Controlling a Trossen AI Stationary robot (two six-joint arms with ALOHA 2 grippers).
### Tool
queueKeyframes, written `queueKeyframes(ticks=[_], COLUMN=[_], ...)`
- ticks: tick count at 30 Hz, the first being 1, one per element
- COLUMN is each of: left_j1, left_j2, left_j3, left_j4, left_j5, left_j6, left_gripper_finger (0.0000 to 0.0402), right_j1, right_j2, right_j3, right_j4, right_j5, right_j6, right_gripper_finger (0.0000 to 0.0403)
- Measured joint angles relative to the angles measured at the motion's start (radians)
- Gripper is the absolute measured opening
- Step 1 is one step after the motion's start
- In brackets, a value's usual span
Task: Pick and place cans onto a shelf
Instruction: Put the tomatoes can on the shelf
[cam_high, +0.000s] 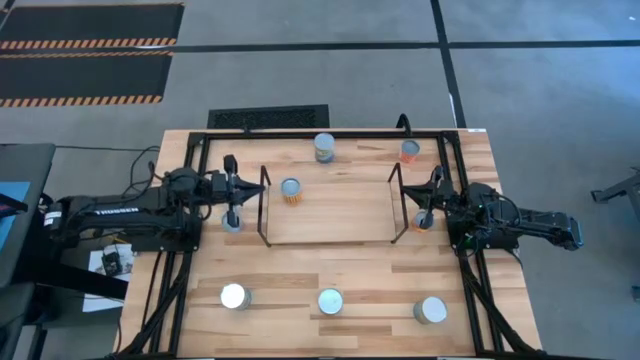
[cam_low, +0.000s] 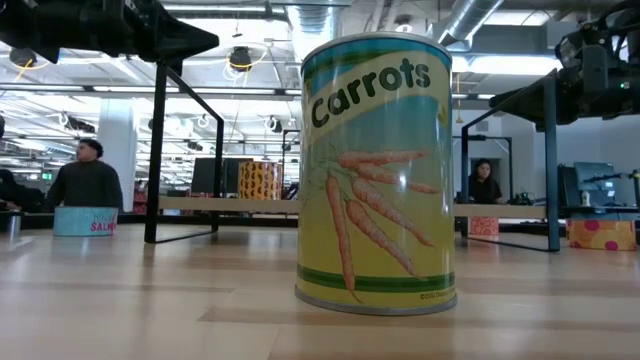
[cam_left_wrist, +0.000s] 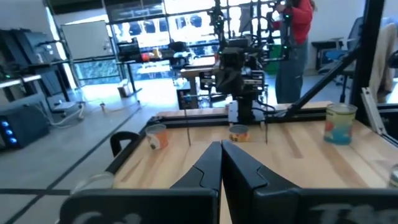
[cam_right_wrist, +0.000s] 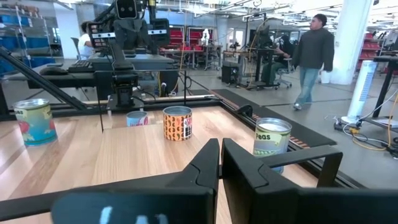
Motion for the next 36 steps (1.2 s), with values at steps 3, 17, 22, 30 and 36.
queueKeyframes(ticks=[3, 17, 22, 30, 36], left_j1=[0.019, 0.045, 0.045, 0.045, 0.045], left_j2=[0.000, 0.000, 0.001, 0.001, 0.001], left_j3=[0.000, 0.000, 0.000, 0.000, 0.000], left_j4=[0.004, 0.004, 0.004, 0.002, -0.005], left_j5=[0.012, 0.044, 0.047, 0.048, 0.050], left_j6=[0.008, 0.015, 0.012, 0.012, 0.012], left_gripper_finger=[0.0000, 0.0000, 0.0000, 0.0000, 0.0000], right_j1=[0.000, 0.069, 0.150, 0.374, 0.601], right_j2=[0.000, 0.006, 0.054, 0.265, 0.474], right_j3=[0.000, 0.132, 0.220, 0.332, 0.445], right_j4=[0.010, 0.070, 0.006, -0.039, -0.076], right_j5=[0.001, -0.104, -0.069, 0.119, 0.269], right_j6=[0.000, -0.049, -0.055, -0.042, 0.041], right_gripper_finger=[0.0043, 0.0009, 0.0005, 0.0004, 0.0004])
